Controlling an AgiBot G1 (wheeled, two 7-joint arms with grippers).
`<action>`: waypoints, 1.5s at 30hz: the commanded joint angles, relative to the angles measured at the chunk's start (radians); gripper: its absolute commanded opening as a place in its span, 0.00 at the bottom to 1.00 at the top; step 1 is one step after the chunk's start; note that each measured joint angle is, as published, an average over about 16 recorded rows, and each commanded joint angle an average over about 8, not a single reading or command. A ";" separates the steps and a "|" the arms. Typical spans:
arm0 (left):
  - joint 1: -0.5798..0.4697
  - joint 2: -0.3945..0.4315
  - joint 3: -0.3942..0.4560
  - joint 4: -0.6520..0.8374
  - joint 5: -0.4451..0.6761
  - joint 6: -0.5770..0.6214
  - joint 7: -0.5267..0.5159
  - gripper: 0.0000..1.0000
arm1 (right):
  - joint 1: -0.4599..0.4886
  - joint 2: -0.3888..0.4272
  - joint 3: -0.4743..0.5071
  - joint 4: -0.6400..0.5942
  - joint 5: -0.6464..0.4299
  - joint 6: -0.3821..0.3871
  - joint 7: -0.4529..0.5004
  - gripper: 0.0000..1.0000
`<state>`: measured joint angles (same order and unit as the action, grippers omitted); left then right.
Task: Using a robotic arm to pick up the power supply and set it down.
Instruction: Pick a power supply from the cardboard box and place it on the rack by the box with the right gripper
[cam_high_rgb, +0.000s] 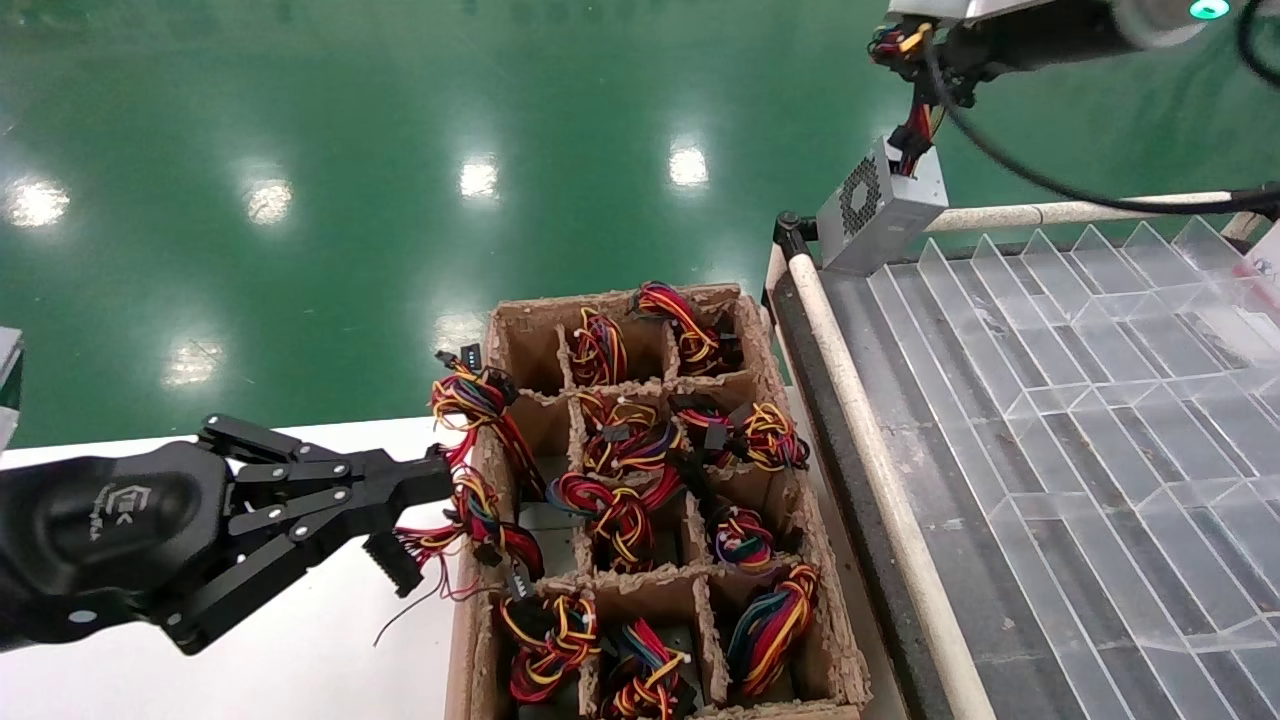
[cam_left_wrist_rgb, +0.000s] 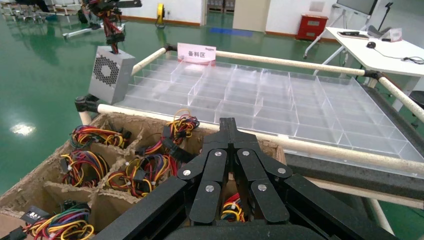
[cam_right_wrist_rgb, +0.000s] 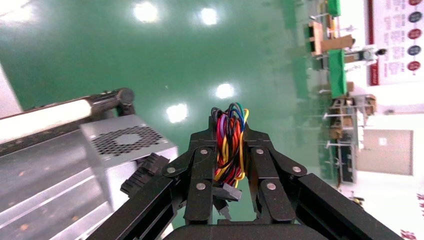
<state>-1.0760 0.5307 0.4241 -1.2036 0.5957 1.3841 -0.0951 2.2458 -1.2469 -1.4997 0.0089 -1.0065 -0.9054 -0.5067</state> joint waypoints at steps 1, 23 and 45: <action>0.000 0.000 0.000 0.000 0.000 0.000 0.000 0.00 | 0.011 0.009 -0.001 0.002 -0.001 -0.026 0.001 0.00; 0.000 0.000 0.000 0.000 0.000 0.000 0.000 0.00 | 0.029 0.029 -0.003 -0.001 -0.002 -0.203 0.016 0.00; 0.000 0.000 0.000 0.000 0.000 0.000 0.000 0.00 | -0.120 -0.066 0.046 -0.021 0.070 0.166 0.032 0.00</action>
<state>-1.0760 0.5307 0.4241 -1.2036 0.5957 1.3841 -0.0951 2.1345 -1.3080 -1.4554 -0.0133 -0.9394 -0.7503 -0.4752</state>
